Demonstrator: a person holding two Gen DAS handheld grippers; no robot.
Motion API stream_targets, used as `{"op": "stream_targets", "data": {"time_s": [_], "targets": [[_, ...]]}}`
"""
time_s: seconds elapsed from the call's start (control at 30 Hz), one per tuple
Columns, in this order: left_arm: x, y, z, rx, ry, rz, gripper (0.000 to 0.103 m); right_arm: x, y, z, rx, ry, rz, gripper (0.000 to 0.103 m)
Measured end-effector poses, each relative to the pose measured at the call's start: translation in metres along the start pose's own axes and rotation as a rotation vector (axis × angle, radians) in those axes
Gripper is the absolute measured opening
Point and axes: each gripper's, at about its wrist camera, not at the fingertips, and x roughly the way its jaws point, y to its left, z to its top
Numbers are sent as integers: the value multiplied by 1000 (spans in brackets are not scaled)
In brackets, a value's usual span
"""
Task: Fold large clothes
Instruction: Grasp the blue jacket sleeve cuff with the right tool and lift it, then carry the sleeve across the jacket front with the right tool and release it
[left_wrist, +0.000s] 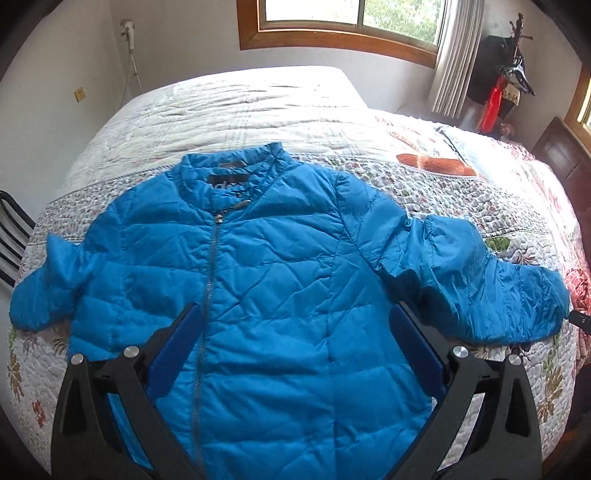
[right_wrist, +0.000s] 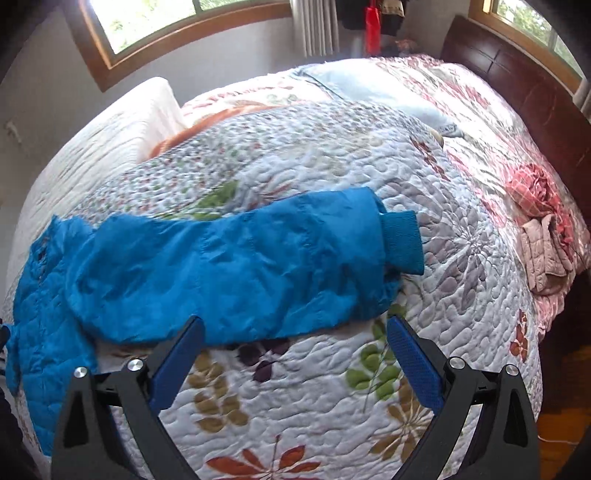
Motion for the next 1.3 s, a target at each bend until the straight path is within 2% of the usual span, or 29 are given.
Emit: {"op": "stream_targets", "data": {"time_s": [0.07,0.2,0.4,0.5,0.53,0.57,0.63,0.7,0.83,0.97,1.17,1.3], "targets": [[24,-13,7,0,18,2,100,21,-17,11,31,49,73,99],[58,-31,16,1,68,9,100,53,-36,23,67,100,135,99],[86,-41,14,23,113,8,100,76,-40,33,37,120,133,97],[101,-40,10,19,146,5,100,75,-37,35,4,102,58,74],[106,-39,9,16,158,2,100,73,-38,36,2,97,44,61],[109,-38,8,10,167,-9,100,69,-40,36,10,88,49,50],[115,-35,7,1,184,-31,100,59,-41,37,35,70,104,36],[119,-32,6,-7,198,-54,100,45,-32,38,28,34,136,30],[114,-24,7,-15,200,-72,100,12,3,38,-17,-50,239,26],[95,-6,11,-25,165,-90,100,-11,64,35,-130,-97,317,25],[77,30,12,-60,148,-101,100,-24,171,23,-319,-97,415,24],[70,54,12,-88,139,-98,100,-18,239,7,-438,-98,373,24]]}}
